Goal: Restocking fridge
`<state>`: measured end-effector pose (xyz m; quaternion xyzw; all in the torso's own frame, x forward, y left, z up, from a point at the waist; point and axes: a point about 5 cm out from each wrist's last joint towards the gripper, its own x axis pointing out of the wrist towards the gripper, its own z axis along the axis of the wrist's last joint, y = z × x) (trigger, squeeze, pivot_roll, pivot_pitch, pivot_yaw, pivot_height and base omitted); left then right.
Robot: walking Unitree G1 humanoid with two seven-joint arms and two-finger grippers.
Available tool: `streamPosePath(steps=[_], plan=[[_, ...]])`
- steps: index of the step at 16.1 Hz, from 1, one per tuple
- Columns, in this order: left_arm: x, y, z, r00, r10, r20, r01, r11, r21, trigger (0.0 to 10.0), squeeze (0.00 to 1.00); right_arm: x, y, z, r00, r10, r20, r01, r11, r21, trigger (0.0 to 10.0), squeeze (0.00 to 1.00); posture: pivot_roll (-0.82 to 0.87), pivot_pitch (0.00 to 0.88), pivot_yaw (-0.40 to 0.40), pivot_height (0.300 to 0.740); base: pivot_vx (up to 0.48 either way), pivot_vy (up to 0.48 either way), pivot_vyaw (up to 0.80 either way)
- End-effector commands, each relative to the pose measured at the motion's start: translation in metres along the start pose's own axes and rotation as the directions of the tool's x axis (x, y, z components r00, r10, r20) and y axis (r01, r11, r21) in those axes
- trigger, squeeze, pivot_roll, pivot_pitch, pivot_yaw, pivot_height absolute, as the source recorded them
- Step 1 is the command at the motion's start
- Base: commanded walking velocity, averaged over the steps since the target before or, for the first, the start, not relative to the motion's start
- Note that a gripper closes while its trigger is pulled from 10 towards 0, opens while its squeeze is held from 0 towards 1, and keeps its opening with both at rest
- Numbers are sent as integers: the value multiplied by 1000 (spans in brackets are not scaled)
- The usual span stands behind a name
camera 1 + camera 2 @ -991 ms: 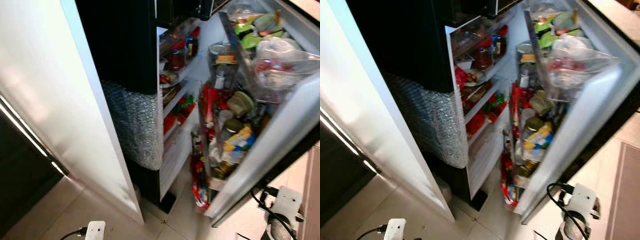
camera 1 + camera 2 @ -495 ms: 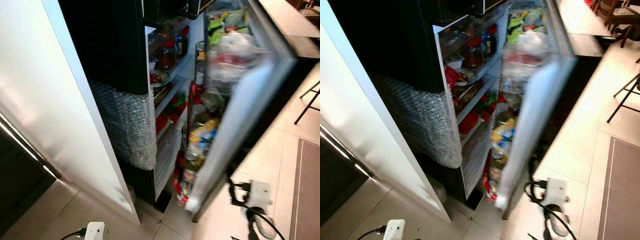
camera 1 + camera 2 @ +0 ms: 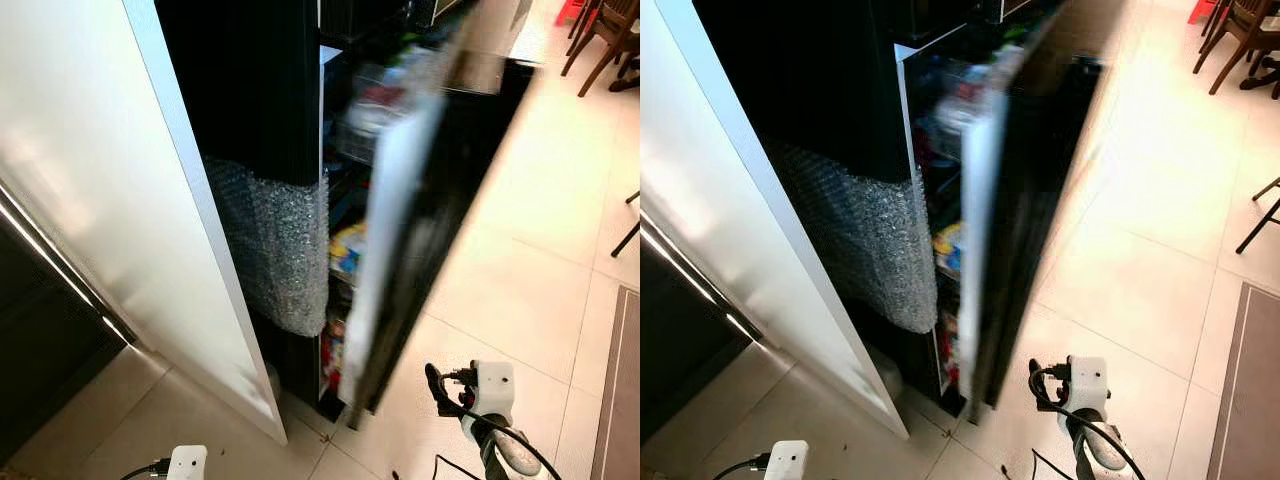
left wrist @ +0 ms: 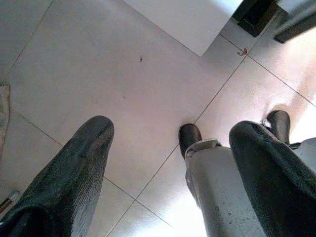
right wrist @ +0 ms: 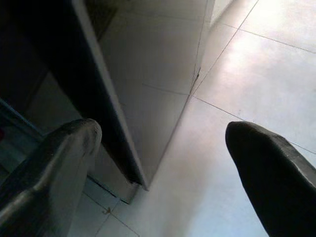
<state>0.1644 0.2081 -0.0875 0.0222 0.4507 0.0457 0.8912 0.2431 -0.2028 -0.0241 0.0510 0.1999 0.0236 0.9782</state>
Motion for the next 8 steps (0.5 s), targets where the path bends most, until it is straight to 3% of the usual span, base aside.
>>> streamPosePath(steps=[1, 8], plan=[[-2, 2, -9, 999, 12, -34, -11, 1000, 8, 10000, 0, -2, -3, -4, 1000, -7, -21, 8, 1000, 7, 10000, 0, -94, 76, -4, 740, 0, 0, 0], [0, -2, -2, 1000, 8, -14, -7, 1000, 14, 10000, 0, 9, -7, 19, 999, -14, 50, 14, 1000, -10, 10000, 0, -98, 77, -1, 740, 0, 0, 0]])
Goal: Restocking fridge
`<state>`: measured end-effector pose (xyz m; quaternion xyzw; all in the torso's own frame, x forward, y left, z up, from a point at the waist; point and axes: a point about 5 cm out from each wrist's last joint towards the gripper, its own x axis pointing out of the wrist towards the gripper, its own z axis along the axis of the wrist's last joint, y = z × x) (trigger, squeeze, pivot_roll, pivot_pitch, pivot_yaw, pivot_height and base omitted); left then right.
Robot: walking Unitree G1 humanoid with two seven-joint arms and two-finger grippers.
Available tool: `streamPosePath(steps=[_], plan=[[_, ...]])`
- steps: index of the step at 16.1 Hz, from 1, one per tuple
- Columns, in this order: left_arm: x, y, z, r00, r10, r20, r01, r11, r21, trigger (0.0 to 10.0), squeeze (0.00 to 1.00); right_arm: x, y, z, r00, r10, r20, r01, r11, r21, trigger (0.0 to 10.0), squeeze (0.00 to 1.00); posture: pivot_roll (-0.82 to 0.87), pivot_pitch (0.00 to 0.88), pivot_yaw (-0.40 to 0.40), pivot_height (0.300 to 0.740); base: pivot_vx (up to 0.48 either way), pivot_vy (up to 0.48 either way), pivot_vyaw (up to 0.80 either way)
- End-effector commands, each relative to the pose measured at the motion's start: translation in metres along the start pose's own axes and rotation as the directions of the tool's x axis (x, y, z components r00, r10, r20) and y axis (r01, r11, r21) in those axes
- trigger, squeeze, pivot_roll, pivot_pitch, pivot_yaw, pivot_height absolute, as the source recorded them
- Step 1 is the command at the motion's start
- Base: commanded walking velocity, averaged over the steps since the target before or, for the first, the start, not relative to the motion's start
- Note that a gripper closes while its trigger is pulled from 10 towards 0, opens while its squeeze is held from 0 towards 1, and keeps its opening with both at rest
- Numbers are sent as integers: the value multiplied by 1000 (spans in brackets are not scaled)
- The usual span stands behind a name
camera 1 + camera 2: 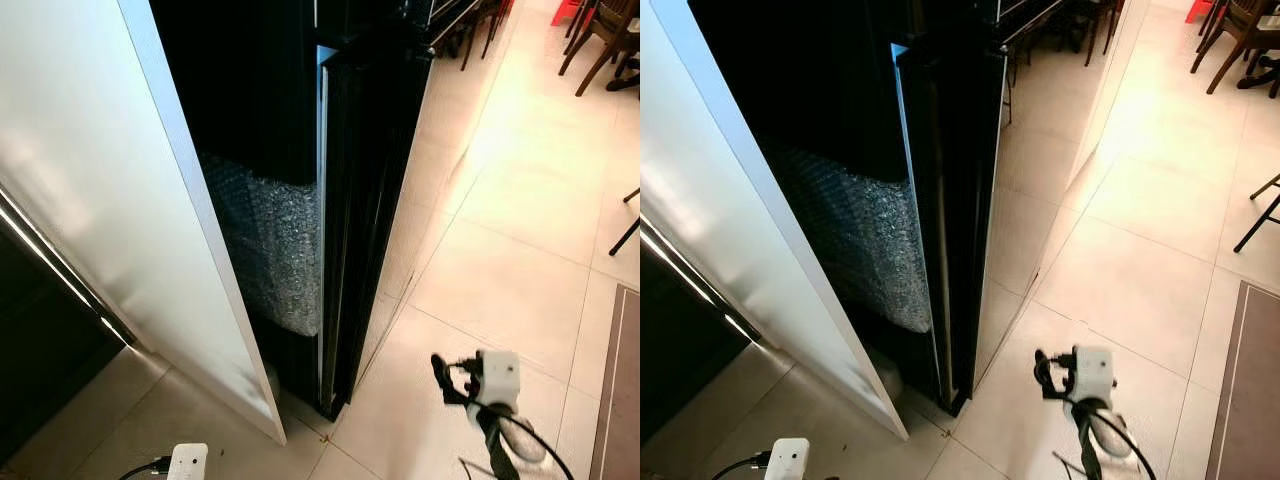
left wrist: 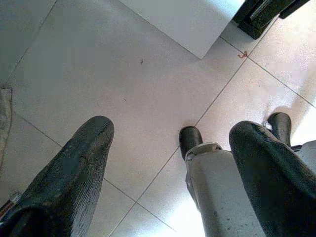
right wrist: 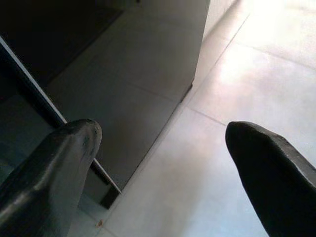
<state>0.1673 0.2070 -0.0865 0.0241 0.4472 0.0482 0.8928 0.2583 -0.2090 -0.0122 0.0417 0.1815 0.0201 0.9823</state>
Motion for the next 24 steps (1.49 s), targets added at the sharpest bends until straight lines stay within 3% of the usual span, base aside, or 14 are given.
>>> streamPosePath(steps=[1, 5, 7, 10, 11, 12, 13, 16, 18, 20, 23, 24], plan=[[-1, -1, -5, 1000, 0, -19, 0, 1000, 14, 10000, 0, 3, 0, 6, 1000, 4, 21, -4, 1000, 2, 10000, 0, -98, 76, 0, 740, 0, 0, 0], [-1, 0, -6, 1000, 3, -24, -3, 1000, 10, 10000, 0, 8, 6, 9, 999, 36, 10, -36, 999, -1, 10000, 0, -94, 74, -2, 740, 0, 0, 0], [-1, 0, -6, 1000, 3, -22, -2, 1000, 11, 10000, 0, 3, 5, -11, 993, 6, -121, -10, 999, -33, 10000, 0, -98, 72, 0, 740, 0, 0, 0], [-1, -2, -6, 1000, -3, -21, 4, 1000, 15, 10000, 0, -23, -9, -55, 935, -98, -340, 115, 993, 30, 10000, 0, -96, 62, 1, 740, 0, 0, 0], [-1, -2, -5, 1000, -6, -21, 6, 1000, 16, 10000, 0, -36, -9, -73, 900, -99, -425, 119, 993, 20, 10000, 0, -99, 55, 0, 740, 0, 0, 0], [-1, -2, -6, 1000, -7, -23, 8, 1000, 18, 10000, 0, -54, -8, -94, 848, -102, -520, 93, 995, -44, 10000, 0, -92, 51, 1, 740, 0, 0, 0], [-1, -2, -6, 1000, -7, -27, 8, 1000, 19, 10000, 0, -63, -9, -104, 825, -122, -552, 120, 992, -39, 10000, 0, -84, 48, 1, 740, 0, 0, 0], [-1, -2, -7, 999, -28, -40, 30, 998, 58, 10000, 0, -70, 4, -114, 813, -40, -581, 1, 998, -67, 10000, 0, -87, 46, 14, 740, 0, 0, 0], [-2, 0, -10, 999, -24, -46, 27, 998, 64, 10000, 0, -68, -7, -109, 815, -67, -576, 66, 998, -22, 10000, 0, -94, 38, 12, 740, 0, -381, 0], [-2, 0, -10, 999, -25, -46, 27, 998, 63, 10000, 0, -65, -10, -105, 816, -71, -574, 66, 997, -31, 10000, 0, -88, 31, 13, 740, 0, -394, 0], [-2, -1, -10, 999, -25, -47, 29, 997, 67, 10000, 0, -58, 21, -110, 814, -45, -579, 46, 999, -14, 10000, 0, -84, 32, 13, 740, 0, -393, 0], [-2, 0, -10, 999, -25, -47, 28, 997, 67, 10000, 0, -58, 24, -111, 812, -44, -582, 44, 999, -13, 10000, 0, -83, 35, 12, 740, 0, -394, 0]])
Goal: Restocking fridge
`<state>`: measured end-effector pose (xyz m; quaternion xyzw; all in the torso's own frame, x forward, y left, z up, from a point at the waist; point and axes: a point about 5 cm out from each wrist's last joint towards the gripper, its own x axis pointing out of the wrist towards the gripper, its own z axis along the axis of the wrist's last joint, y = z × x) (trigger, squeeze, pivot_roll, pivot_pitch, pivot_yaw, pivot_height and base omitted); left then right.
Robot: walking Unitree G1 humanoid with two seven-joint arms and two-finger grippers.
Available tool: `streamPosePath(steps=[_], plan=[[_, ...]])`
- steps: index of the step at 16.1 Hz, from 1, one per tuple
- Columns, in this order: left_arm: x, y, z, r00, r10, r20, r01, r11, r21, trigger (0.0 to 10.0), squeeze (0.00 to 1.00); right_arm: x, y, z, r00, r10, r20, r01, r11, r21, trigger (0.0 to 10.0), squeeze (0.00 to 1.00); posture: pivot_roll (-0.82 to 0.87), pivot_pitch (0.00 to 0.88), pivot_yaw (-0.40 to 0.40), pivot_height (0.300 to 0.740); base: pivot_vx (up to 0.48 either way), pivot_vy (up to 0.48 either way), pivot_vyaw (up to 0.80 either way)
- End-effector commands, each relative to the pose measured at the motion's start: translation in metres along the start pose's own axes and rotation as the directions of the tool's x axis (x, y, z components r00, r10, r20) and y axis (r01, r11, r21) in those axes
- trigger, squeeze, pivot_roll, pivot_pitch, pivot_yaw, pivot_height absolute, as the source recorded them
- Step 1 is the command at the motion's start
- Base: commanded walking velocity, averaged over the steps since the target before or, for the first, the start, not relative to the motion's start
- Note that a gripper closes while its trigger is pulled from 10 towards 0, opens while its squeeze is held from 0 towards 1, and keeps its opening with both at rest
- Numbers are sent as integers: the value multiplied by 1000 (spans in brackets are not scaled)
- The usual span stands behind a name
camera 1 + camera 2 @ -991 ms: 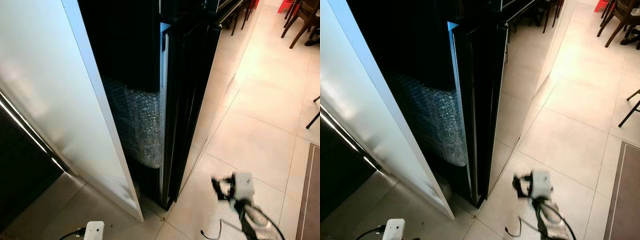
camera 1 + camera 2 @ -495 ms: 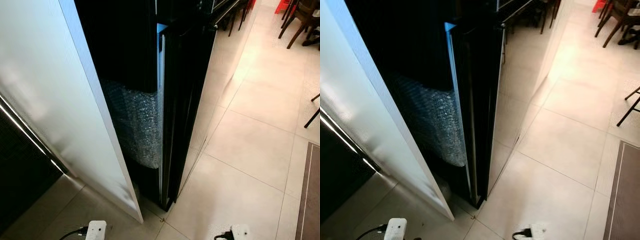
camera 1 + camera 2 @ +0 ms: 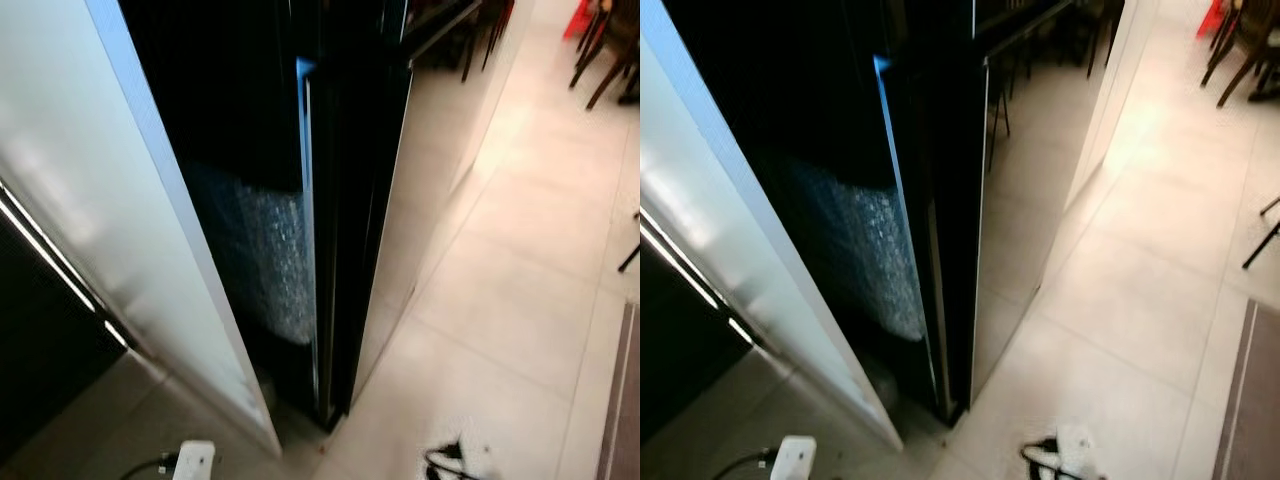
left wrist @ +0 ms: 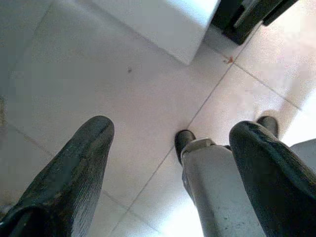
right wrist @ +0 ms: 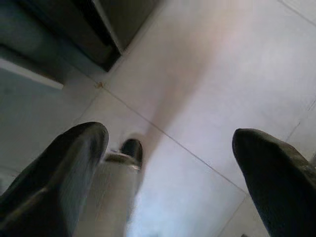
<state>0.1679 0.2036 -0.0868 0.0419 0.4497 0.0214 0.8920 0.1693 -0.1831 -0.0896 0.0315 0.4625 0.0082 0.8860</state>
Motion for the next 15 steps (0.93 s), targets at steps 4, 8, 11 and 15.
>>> streamPosePath(steps=[4, 8, 11, 15], plan=[[-2, 3, -10, 999, 6, -45, -6, 1000, 10, 10000, 0, -3, -8, -12, 999, -25, -47, 26, 1000, 11, 10000, 0, -85, 43, 12, 740, 0, -397, 0], [-2, 2, -10, 999, 4, -44, -4, 1000, 10, 10000, 0, -9, -32, -16, 996, -65, -63, 66, 998, 23, 10000, 0, -85, 44, 11, 740, 0, -399, 0], [-2, 2, -10, 999, 3, -42, -2, 1000, 9, 10000, 0, -10, -32, -20, 995, -71, -72, 73, 997, 27, 10000, 0, -83, 49, 11, 740, 0, -400, 0], [-2, 2, -9, 999, 2, -39, -2, 1000, 9, 10000, 0, -11, -32, -22, 994, -72, -76, 75, 997, 28, 10000, 0, -82, 52, 11, 740, 0, -401, 0]])
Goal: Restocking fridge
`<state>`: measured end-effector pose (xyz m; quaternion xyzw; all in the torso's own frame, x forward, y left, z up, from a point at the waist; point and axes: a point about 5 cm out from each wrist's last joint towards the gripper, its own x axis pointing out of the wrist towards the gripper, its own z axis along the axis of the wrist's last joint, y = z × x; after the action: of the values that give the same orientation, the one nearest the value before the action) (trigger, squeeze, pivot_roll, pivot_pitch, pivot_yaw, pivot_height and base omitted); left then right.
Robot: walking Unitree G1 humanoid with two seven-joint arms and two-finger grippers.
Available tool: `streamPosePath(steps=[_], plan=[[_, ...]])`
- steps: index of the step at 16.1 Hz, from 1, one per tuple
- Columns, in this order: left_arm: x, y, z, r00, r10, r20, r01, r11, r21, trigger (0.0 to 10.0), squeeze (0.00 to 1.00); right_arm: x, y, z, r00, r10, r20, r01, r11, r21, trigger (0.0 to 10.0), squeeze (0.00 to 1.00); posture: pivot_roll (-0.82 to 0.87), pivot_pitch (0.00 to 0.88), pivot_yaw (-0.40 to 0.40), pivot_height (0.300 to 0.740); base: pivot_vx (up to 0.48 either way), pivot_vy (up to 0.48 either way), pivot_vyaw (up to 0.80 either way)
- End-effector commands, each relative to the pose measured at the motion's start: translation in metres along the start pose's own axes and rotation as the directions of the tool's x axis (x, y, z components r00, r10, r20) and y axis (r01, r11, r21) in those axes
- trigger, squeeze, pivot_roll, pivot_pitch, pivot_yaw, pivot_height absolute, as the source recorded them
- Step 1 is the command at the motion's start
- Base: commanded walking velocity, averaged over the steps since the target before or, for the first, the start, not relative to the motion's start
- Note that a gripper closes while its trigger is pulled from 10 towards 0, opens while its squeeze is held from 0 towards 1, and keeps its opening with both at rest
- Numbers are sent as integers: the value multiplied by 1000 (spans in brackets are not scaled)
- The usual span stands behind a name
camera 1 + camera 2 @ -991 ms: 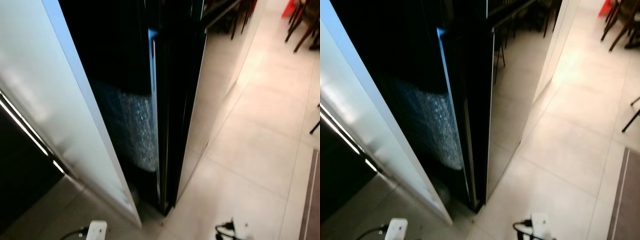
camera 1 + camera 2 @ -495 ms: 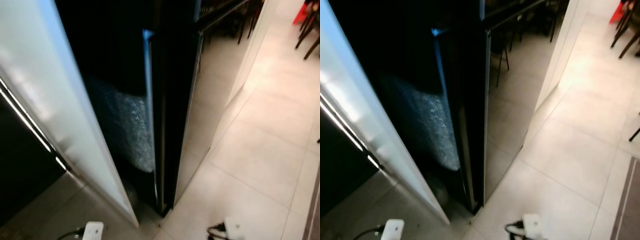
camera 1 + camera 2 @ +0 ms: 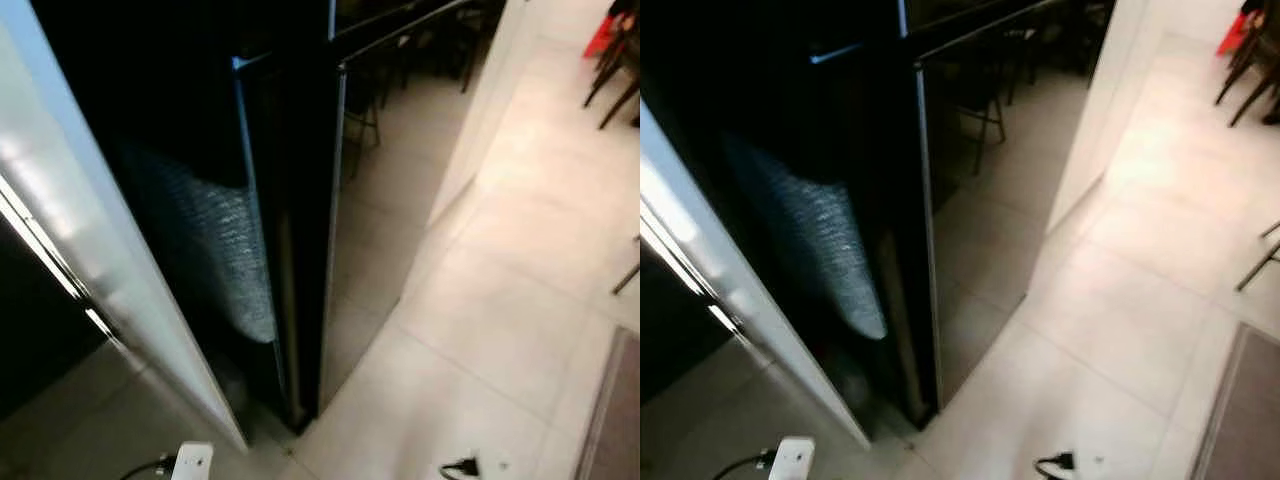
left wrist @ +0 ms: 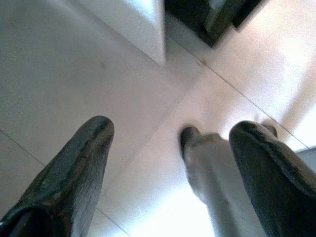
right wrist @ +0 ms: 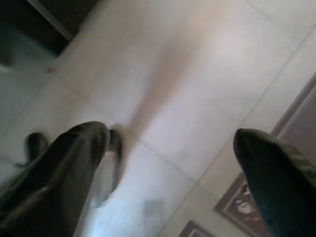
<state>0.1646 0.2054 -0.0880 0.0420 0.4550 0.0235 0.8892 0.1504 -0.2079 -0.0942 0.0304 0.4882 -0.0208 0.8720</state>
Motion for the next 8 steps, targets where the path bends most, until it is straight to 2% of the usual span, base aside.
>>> streamPosePath(steps=[1, 8], plan=[[-1, 1, -5, 1000, 1, -26, -1, 1000, 9, 10000, 0, -2, -7, -5, 1000, -20, -19, 20, 1000, 6, 10000, 0, -83, 53, 11, 740, 0, -398, 0], [-1, 4, -4, 1000, 13, -24, -13, 1000, 2, 10000, 0, -1, -1, -7, 1000, -18, -16, 18, 1000, 12, 10000, 0, -86, 57, 17, 740, 0, 0, 0]])
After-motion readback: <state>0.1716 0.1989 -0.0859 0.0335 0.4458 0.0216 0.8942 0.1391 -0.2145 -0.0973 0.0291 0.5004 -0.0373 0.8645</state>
